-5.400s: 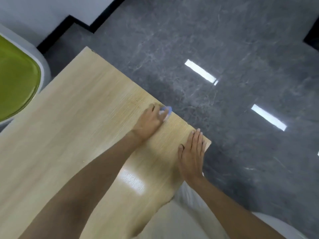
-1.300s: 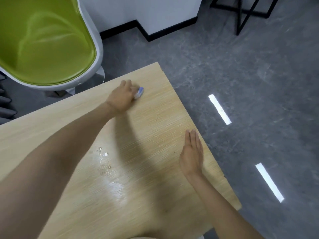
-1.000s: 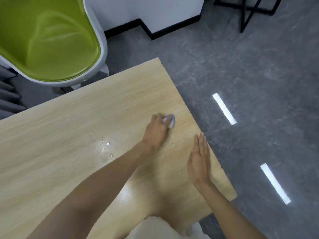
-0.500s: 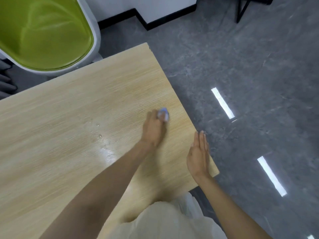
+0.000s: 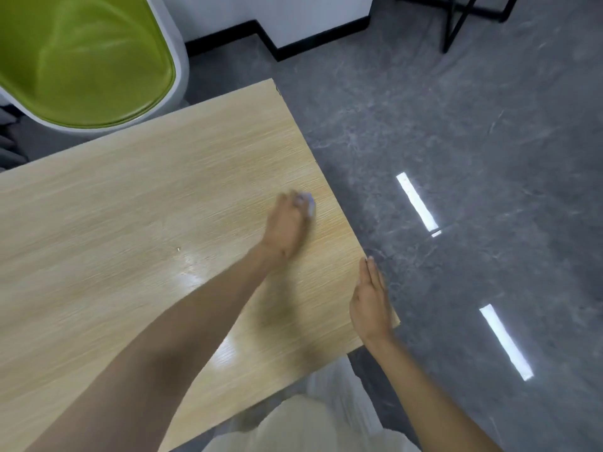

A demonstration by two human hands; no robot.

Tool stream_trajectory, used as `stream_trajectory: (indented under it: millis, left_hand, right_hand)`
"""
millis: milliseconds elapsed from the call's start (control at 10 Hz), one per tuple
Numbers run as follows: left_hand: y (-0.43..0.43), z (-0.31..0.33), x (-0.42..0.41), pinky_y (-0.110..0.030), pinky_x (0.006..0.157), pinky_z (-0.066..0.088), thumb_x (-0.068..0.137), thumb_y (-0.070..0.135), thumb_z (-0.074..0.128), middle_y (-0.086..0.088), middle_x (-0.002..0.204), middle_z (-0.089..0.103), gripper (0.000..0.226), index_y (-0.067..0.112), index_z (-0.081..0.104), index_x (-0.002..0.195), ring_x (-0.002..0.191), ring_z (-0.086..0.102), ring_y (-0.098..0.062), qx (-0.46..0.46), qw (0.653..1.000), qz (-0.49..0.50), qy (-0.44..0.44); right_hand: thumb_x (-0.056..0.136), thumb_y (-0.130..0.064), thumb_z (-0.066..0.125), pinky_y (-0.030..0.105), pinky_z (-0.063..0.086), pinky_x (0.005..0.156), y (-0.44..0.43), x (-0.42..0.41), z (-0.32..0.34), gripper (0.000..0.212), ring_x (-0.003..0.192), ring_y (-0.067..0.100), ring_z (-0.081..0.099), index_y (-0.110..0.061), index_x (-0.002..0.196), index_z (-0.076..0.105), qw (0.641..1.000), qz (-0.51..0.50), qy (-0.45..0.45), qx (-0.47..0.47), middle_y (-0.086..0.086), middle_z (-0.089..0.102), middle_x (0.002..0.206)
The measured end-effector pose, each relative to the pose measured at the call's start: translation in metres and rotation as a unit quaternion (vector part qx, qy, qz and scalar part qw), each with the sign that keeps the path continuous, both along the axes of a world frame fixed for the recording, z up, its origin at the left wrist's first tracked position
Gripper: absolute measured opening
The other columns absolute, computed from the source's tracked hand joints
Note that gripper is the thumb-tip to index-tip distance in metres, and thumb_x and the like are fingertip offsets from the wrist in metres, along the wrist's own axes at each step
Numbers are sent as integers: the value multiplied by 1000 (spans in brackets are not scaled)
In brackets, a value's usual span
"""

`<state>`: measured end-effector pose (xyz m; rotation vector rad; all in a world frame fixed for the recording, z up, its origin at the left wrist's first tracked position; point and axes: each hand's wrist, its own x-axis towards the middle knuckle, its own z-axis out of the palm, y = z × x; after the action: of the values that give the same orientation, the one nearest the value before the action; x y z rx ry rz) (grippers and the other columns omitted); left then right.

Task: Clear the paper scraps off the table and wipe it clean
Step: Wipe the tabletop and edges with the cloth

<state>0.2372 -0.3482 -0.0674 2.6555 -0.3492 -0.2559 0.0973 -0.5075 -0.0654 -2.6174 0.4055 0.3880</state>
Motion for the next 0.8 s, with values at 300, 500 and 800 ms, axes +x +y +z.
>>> stream_trajectory:
  millis: [300,500,800]
  left_hand:
    - [32,1,67,-41,76,48,93,6,50,-17,120,46,34,6,50,127,107,43,-35,70,996,-43,-46]
    - [-14,1,-11,-36,71,51,89,3,44,-18,119,49,37,5,53,124,103,45,-33,10,1000,5,-6]
    - [67,-4,35,-37,96,40,92,6,54,-13,134,45,41,22,55,130,121,43,-35,42,998,-20,-30]
  right_hand:
    - [97,4,27,16,-6,111,-5,1,-5,58,147,14,1,-7,151,10,1000,11,17,5,5,3,160]
    - [96,5,28,17,-1,112,-1,-11,0,58,147,17,1,-7,151,12,999,-30,18,21,7,3,160]
    - [96,6,25,23,4,114,-18,-24,8,59,147,15,4,-9,151,11,999,-22,37,16,4,4,160]
